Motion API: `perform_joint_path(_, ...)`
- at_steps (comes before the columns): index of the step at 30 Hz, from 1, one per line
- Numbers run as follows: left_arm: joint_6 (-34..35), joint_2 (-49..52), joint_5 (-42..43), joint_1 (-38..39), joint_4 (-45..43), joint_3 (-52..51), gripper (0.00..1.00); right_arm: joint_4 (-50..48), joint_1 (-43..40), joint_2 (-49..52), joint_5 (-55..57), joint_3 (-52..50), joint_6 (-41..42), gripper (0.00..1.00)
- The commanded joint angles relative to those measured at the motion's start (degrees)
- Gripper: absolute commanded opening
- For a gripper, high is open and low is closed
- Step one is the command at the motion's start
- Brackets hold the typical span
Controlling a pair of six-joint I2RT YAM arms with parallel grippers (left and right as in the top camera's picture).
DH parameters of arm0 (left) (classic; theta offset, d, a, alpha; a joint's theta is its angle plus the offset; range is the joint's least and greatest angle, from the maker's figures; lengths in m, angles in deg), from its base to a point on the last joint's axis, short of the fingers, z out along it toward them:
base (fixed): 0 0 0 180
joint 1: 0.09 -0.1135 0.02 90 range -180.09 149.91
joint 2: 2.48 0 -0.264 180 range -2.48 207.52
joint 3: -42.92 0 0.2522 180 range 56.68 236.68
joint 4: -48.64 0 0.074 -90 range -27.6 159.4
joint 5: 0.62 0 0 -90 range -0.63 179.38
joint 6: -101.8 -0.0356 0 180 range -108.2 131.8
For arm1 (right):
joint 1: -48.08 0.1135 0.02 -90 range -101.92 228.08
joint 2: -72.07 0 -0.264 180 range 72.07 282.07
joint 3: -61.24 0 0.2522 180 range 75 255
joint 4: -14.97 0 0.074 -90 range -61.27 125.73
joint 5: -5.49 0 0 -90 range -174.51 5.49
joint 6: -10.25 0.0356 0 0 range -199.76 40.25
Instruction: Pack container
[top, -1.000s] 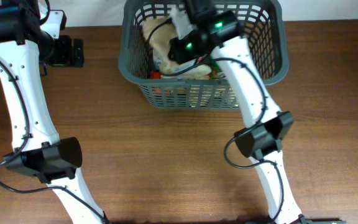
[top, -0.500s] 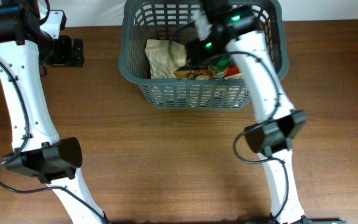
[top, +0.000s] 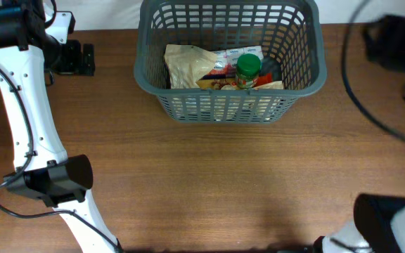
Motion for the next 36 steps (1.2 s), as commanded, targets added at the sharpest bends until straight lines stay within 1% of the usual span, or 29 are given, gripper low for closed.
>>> perform_joint_path(1,0.7,0.5,0.4,-0.2,0.0,-0.3,0.99,0.5,-0.4,-9.5,2.1,-6.8,-2.1,0.79)
perform_joint_path(3,0.7,0.5,0.4,-0.2,0.0,-0.3,0.99,0.5,-0.4,-15.5,1.4,-13.3,-2.1,0.79)
perform_joint_path(5,0.7,0.5,0.4,-0.2,0.0,-0.3,0.99,0.5,-0.4,-23.5,2.3,-22.4,-2.1,0.79)
perform_joint_path(7,0.7,0.5,0.4,-0.2,0.0,-0.3,0.99,0.5,-0.4,-33.8,4.0,-33.3,-2.1,0.79)
perform_joint_path(9,0.7,0.5,0.4,-0.2,0.0,-0.3,0.99,0.5,-0.4,-40.1,4.0,-38.8,-1.0,0.8)
perform_joint_path(11,0.7,0.5,0.4,-0.2,0.0,-0.3,0.99,0.5,-0.4,-47.8,3.6,-44.6,2.2,0.8)
perform_joint_path(12,0.7,0.5,0.4,-0.2,0.0,-0.3,0.99,0.5,-0.4,-52.1,2.8,-47.4,2.3,0.8)
perform_joint_path(13,0.7,0.5,0.4,-0.2,0.0,-0.3,0.99,0.5,-0.4,-54.2,2.4,-48.7,2.3,0.81)
perform_joint_path(14,0.7,0.5,0.4,-0.2,0.0,-0.3,0.99,0.5,-0.4,-59.5,1.3,-51.7,2.4,0.85)
perform_joint_path(16,0.7,0.5,0.4,-0.2,0.0,-0.3,0.99,0.2,-0.4,-65.7,1.6,-54.7,2.5,0.9)
perform_joint_path(18,0.7,0.5,0.4,-0.2,0.0,-0.3,0.99,-2.2,-0.4,-71.0,1.6,-57.6,2.5,0.94)
perform_joint_path(20,0.7,0.5,0.4,-0.2,0.0,-0.3,0.99,-8.0,-0.4,-75.2,1.4,-61.9,2.5,0.99)
perform_joint_path(22,0.7,0.5,0.4,-0.2,0.0,-0.3,0.99,-11.2,-0.4,-76.2,1.4,-65.2,2.5,0.99)
perform_joint_path(25,0.7,0.5,0.4,-0.2,0.0,-0.3,0.99,-17.6,-0.4,-76.2,-0.7,-74.0,2.6,0.99)
perform_joint_path(28,0.7,0.5,0.4,-0.2,0.0,-0.3,0.99,-29.0,-0.4,-76.1,-6.4,-85.3,4.8,0.99)
perform_joint_path(29,0.7,0.5,0.4,-0.2,0.0,-0.3,0.99,-34.4,-0.4,-76.0,-5.6,-91.7,3.7,0.99)
perform_joint_path(31,0.7,0.5,0.4,-0.2,0.0,-0.3,0.99,-43.2,-0.4,-75.9,-4.0,-99.1,2.2,0.99)
perform_joint_path(33,0.7,0.5,0.4,-0.2,0.0,-0.3,0.99,-52.4,-0.4,-75.9,-4.1,-105.1,-1.2,0.99)
perform_joint_path(36,0.7,0.5,0.4,-0.2,0.0,-0.3,0.99,-69.1,-0.4,-75.9,-4.0,-116.9,-11.2,0.99)
